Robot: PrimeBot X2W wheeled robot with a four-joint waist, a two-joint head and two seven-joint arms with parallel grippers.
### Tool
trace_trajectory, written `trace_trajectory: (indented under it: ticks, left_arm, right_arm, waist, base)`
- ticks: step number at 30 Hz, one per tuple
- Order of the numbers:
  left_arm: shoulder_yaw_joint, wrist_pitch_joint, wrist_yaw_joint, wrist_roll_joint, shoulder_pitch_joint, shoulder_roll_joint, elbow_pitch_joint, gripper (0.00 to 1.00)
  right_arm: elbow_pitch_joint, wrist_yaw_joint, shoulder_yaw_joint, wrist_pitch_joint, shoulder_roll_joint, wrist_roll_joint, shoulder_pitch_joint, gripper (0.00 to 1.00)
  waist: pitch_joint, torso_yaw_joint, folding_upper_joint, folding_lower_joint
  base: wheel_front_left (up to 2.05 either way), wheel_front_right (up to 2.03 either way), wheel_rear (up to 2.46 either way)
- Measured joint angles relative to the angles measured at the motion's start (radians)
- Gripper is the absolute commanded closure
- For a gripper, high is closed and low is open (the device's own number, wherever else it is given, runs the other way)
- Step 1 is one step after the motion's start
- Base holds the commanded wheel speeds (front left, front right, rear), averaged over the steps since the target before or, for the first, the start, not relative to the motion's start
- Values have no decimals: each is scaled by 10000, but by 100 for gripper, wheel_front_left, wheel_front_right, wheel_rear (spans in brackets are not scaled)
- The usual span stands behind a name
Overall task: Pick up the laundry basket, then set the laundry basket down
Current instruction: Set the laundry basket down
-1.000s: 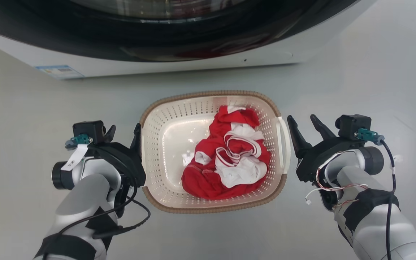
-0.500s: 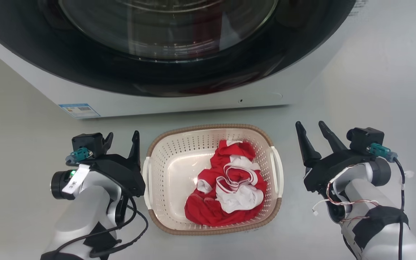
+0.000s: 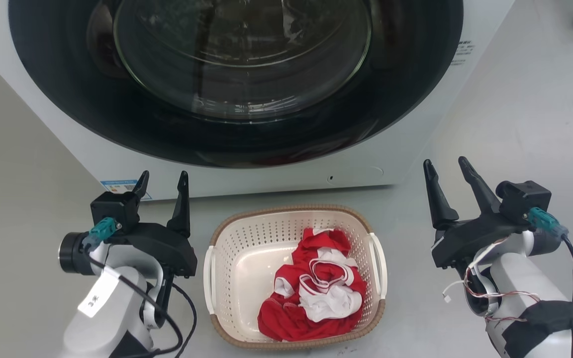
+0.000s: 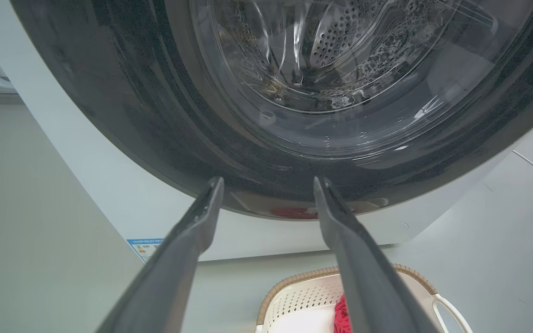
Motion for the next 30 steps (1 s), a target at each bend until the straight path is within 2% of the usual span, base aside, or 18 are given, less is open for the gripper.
trace_trajectory:
  ticks: [10,19,30]
  left_arm:
    - [458,-2,339,784,1678,393,-2807,0]
    - [825,-29,443,1398,3423,552,-4826,0]
    - [1315,-29,518,1770,5069,414,-6111,0]
  right_arm:
    - [-1916,-420,-391,-2,-219,-640,1135,0]
    - [-3568,-769,-744,-29,-393,-911,2769,0]
    - [-4719,-1041,-1053,-31,-376,-1101,4428,0]
  waist:
    - [-857,-27,0,-1]
    - [-1619,-28,0,0]
    - [-2217,-25,0,0]
  base:
    - [0,0,0]
    - [0,0,0]
    - [0,0,0]
